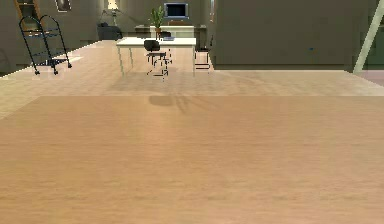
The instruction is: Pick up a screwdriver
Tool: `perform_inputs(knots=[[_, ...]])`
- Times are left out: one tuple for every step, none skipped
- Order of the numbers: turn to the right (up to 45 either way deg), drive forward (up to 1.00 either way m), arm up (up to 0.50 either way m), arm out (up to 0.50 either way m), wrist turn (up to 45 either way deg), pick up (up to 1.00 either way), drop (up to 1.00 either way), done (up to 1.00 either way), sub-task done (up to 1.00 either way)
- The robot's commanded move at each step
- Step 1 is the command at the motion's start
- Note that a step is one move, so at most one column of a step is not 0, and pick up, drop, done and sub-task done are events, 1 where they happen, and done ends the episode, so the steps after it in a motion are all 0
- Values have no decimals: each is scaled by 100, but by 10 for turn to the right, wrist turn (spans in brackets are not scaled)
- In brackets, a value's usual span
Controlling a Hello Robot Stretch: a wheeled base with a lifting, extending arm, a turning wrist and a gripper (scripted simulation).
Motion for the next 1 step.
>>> perform_inputs(knots=[[0,0,0,0,0,0,0,100,0]])
